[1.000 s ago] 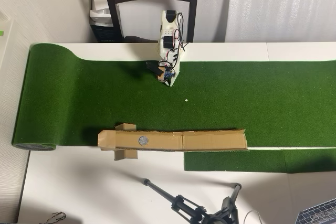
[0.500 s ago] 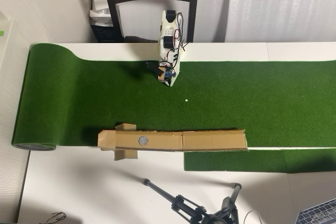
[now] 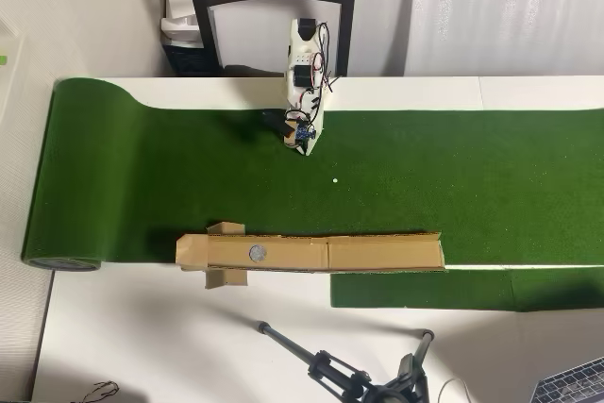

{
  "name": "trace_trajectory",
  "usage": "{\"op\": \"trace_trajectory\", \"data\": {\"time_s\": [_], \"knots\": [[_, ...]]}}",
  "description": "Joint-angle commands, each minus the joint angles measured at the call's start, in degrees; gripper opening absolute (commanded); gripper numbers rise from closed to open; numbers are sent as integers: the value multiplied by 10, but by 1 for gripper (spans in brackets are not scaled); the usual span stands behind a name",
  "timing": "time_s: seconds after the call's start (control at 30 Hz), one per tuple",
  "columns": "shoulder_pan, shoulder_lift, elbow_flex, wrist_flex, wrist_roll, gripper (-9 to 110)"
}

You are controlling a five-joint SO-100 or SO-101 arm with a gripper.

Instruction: Pick up the golf ball and place it on the gray mark at the back.

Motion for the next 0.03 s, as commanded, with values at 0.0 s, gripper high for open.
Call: {"op": "trace_trajectory", "data": {"time_s": [0.0], "knots": [[-1,52,41,1,2,0]]}}
